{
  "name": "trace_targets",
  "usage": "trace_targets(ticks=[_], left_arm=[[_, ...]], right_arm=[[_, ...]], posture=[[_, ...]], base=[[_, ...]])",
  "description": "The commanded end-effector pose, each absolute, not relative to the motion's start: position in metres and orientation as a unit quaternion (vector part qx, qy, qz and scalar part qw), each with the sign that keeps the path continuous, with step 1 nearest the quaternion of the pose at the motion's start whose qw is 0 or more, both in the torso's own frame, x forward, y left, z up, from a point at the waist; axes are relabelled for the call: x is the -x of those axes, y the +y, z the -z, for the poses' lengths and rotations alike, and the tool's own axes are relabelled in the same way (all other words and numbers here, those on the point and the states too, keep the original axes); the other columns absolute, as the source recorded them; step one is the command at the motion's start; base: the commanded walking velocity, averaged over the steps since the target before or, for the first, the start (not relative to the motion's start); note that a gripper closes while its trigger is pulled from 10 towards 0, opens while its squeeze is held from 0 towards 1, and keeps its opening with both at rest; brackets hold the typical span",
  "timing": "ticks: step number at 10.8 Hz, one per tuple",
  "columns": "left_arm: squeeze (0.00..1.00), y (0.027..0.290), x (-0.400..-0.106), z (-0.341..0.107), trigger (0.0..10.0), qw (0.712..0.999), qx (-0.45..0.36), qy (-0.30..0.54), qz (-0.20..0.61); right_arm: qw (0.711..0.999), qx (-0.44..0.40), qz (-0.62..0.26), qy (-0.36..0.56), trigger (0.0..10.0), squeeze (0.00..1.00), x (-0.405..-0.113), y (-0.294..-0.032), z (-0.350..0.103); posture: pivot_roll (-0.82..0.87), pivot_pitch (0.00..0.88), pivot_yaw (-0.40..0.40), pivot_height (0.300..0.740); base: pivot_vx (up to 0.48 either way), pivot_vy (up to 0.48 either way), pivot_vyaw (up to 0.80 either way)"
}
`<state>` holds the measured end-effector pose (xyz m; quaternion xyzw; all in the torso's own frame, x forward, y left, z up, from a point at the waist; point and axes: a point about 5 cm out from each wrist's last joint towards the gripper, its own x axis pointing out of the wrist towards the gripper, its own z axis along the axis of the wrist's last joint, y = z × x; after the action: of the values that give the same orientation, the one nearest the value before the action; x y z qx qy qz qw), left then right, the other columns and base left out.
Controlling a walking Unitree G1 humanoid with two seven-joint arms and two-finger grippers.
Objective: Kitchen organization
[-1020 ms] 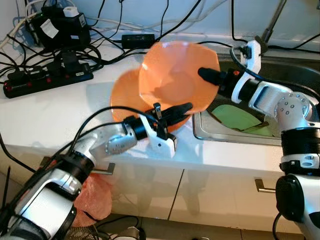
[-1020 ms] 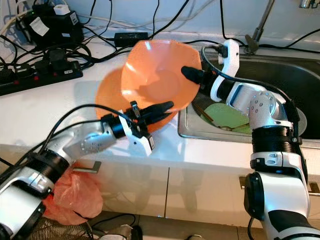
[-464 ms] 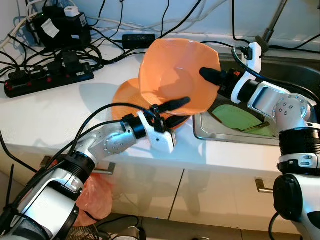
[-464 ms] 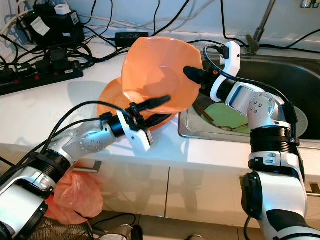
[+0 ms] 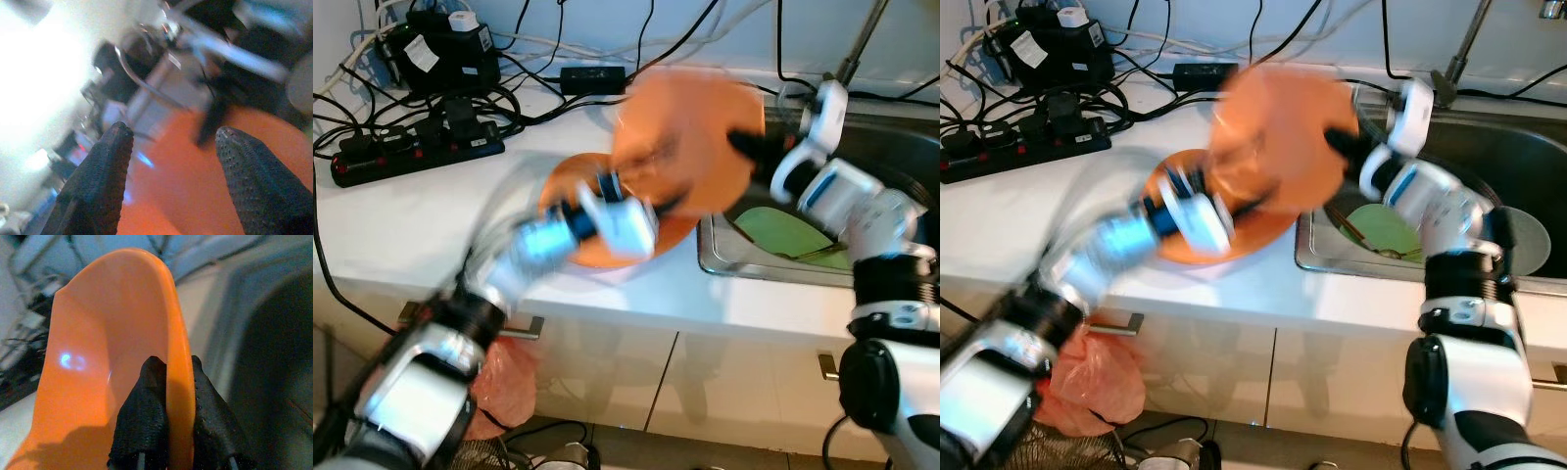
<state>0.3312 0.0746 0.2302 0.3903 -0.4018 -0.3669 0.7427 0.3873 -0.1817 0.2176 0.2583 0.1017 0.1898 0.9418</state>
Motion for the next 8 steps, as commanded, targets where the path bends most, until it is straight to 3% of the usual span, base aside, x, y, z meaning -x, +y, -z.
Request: trace_targets(ticks=[1,5,8], left_arm=[[1.0,0.073,-0.329,-0.229,10.0,0.738,-0.388,-0.392,0.388],[1.0,0.069,-0.326,-0.234,10.0,0.758,-0.344,-0.356,0.426],[1.0,0.073,-0.333,-0.221,10.0,0.787,-0.302,-0.251,0.477]], right_arm=[[0.946,-0.266,-0.174,0.068,0.0,0.0,-0.39,-0.186,-0.228],[0.951,-0.288,-0.113,0.028,0.0,0.0,-0.395,-0.201,-0.233],[0.958,-0.284,-0.047,-0.01,0.0,0.0,-0.393,-0.231,-0.236]], posture=[[0.06,0.038,0.033,0.74],[0.07,0.039,0.039,0.74],[0.07,0.042,0.051,0.74]], base=[[0.0,0.0,0.0],[0.0,0.0,0.0],[0.0,0.0,0.0]])
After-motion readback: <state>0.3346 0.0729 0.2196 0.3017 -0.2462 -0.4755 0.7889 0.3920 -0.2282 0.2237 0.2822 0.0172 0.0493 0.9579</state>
